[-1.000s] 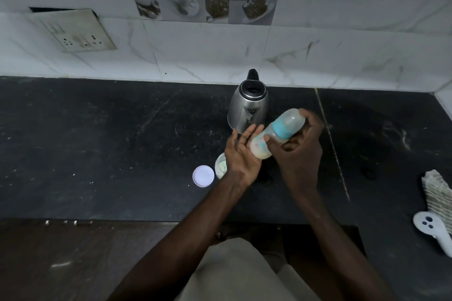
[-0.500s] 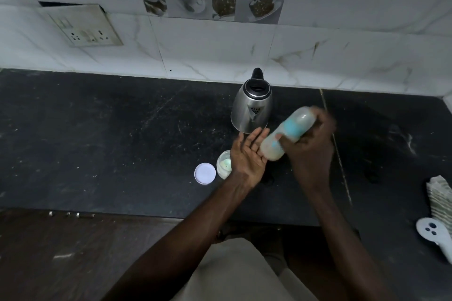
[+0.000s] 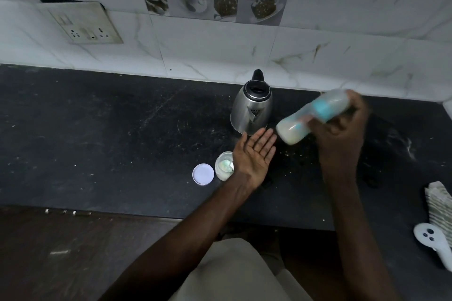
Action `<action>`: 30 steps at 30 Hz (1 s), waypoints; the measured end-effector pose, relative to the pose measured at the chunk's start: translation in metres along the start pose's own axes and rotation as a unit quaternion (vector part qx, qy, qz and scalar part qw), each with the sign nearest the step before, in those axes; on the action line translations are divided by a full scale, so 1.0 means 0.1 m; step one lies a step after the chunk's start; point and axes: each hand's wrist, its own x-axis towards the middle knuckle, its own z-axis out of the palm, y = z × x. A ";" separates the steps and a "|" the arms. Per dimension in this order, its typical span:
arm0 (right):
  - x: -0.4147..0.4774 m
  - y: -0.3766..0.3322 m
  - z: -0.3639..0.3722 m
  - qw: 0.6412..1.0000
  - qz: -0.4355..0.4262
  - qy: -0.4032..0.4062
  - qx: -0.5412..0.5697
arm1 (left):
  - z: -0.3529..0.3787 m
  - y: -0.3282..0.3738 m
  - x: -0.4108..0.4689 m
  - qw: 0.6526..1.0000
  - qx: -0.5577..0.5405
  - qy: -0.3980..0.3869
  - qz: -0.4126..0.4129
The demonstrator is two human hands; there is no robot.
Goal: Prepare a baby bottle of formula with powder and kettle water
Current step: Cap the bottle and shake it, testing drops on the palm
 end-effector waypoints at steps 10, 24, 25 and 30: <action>-0.29 0.39 0.41 0.981 -0.002 -0.120 -0.155 | -0.03 0.00 0.02 0.999 -0.042 0.007 0.005; -0.31 0.59 0.26 0.960 -0.026 -0.176 -0.215 | -0.06 0.09 0.03 0.998 -0.060 -0.025 -0.004; -0.32 0.60 0.25 0.964 -0.024 -0.170 -0.203 | -0.05 0.10 0.02 0.998 -0.060 -0.033 -0.003; -0.32 0.65 0.22 0.956 0.011 -0.229 -0.185 | -0.06 0.14 0.00 0.997 -0.070 -0.020 -0.006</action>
